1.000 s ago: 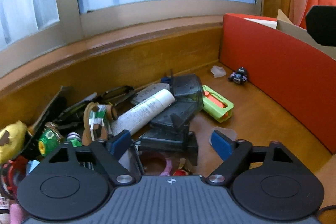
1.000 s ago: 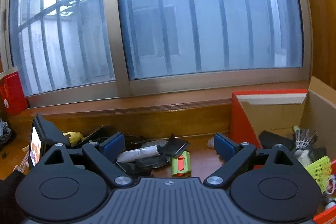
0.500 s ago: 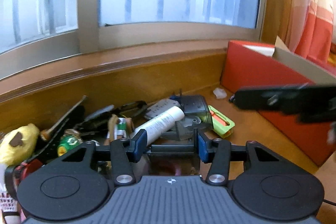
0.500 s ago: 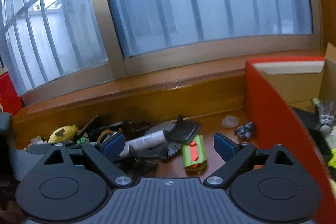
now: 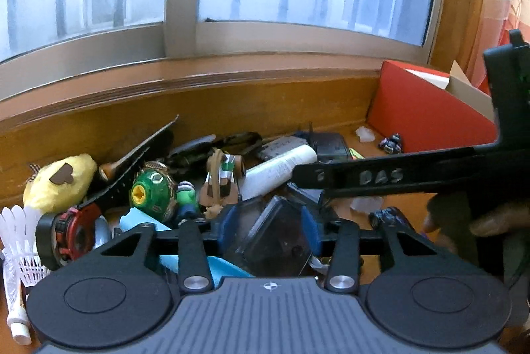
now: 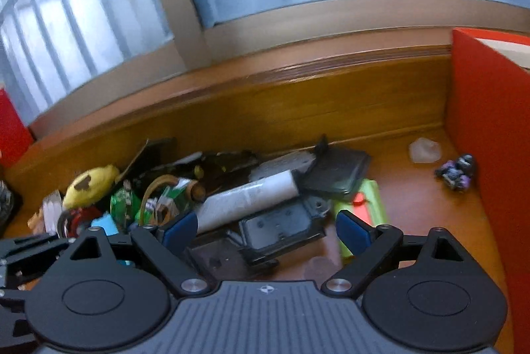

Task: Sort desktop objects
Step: 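Grasp a dark translucent stand with the left tool while the right tool grasps the grey translucent case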

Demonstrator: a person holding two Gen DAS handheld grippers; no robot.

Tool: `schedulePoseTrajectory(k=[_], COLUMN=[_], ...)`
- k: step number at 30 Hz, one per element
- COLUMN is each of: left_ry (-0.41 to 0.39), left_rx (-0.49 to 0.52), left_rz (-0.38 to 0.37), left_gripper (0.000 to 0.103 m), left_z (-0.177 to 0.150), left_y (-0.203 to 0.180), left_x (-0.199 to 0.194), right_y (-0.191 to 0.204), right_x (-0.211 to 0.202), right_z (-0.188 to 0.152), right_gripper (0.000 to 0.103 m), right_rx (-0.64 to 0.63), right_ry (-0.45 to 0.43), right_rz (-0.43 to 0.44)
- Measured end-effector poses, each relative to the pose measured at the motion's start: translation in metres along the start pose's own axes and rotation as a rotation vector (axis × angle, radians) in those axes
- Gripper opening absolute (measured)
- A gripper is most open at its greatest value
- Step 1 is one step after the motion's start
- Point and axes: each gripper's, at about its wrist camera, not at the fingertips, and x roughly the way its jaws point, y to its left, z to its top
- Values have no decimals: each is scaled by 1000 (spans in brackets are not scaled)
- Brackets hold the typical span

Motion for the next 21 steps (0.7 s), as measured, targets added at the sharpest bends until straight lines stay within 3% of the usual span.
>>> schedulePoseTrajectory(k=[1, 4, 8, 11, 12, 14, 17, 19, 21], left_ry=[7, 29, 65, 77, 70, 63, 63, 51, 37], left_rx=[2, 6, 18, 9, 12, 13, -1, -13, -27], left_rz=[-2, -7, -2, 12, 20, 23, 16, 10, 2], left_gripper=[64, 69, 69, 65, 64, 58, 50, 23, 20], left_z=[-1, -2, -7, -13, -15, -15, -14, -12, -9], left_y=[0, 1, -1, -2, -2, 0, 2, 3, 4], left_x=[1, 4, 10, 17, 18, 17, 13, 8, 3], right_y=[3, 8, 14, 12, 11, 9, 3, 2, 0], right_x=[3, 12, 24, 30, 31, 31, 30, 26, 21], right_z=[-1, -2, -4, -7, -7, -6, -5, -4, -3], right_gripper=[92, 92, 91, 87, 81, 68, 67, 66, 66], right_rx=[-19, -67, -127, -126, -126, -135, -114, -94, -72], right_ry=[2, 10, 23, 26, 21, 16, 19, 14, 5], right_rz=[-6, -18, -29, -36, -44, -66, -57, -50, -37])
